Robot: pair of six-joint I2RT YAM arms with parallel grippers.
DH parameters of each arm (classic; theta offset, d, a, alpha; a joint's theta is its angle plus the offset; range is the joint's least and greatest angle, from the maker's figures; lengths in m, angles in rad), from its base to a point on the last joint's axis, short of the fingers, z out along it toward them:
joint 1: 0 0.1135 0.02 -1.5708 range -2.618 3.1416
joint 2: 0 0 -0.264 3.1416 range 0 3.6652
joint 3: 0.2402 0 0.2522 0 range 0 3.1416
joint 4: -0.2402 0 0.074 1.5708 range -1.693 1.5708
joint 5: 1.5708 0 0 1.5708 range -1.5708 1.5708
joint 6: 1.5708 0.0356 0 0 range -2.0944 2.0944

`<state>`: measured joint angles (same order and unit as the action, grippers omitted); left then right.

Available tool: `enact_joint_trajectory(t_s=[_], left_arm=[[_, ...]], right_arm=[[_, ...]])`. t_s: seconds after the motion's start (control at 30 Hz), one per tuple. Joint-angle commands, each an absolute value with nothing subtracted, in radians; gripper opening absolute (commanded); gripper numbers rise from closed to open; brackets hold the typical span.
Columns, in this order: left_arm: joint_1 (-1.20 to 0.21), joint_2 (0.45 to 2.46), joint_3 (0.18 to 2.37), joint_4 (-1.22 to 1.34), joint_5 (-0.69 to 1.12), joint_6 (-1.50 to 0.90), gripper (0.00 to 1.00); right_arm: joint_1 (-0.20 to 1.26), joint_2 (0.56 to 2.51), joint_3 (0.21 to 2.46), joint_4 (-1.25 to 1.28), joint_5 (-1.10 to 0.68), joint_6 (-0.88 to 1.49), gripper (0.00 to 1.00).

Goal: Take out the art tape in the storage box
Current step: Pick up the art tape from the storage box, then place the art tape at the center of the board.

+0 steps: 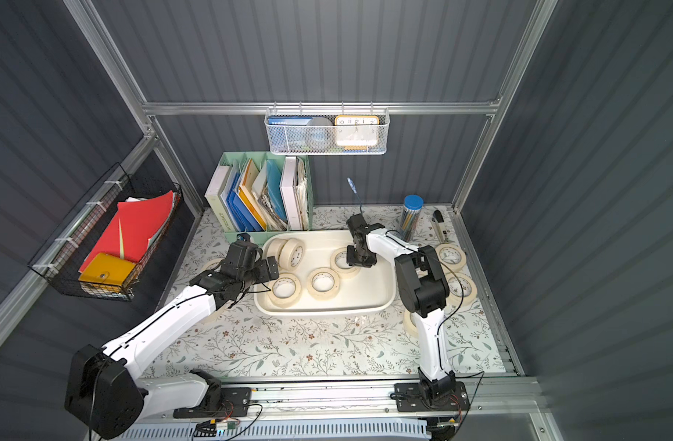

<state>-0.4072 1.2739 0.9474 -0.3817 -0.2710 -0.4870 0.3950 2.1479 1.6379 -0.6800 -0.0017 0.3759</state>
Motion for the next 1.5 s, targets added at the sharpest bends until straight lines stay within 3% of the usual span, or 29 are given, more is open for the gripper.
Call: enact_joint_trajectory(t_s=[0.0,0.2,0.3,0.67,0.97,1.1,1.23,1.47], left_arm=[[-0.416,1.293,0.976,-0.400,-0.316,-0.460,1.00],[-0.436,1.305,1.006,-0.406,-0.342,-0.420,1.00],[-0.440,1.319,1.024,-0.401,-0.339,-0.399,1.00],[-0.446,1.366,1.039,-0.295,-0.291,-0.355,1.00],[-0.446,1.390,1.050,-0.252,-0.254,-0.323,1.00],[-0.446,1.358,1.036,-0.234,-0.230,-0.343,1.00],[-0.446,1.330,1.029,-0.237,-0.232,-0.343,1.00],[-0.446,1.282,1.002,-0.253,-0.242,-0.344,1.00]], right_arm=[[0.405,2.139,1.643,-0.703,0.024,0.373,0.24],[0.406,2.049,1.620,-0.736,0.071,0.370,0.12],[0.406,1.973,1.598,-0.775,0.109,0.369,0.01],[0.349,1.472,1.356,-0.994,0.383,0.462,0.00],[-0.063,1.082,0.956,-0.956,0.332,0.600,0.00],[-0.248,1.052,0.843,-0.925,0.300,0.611,0.00],[-0.426,1.046,0.765,-0.859,0.149,0.655,0.00],[-0.554,1.021,0.664,-0.720,0.157,0.706,0.00]])
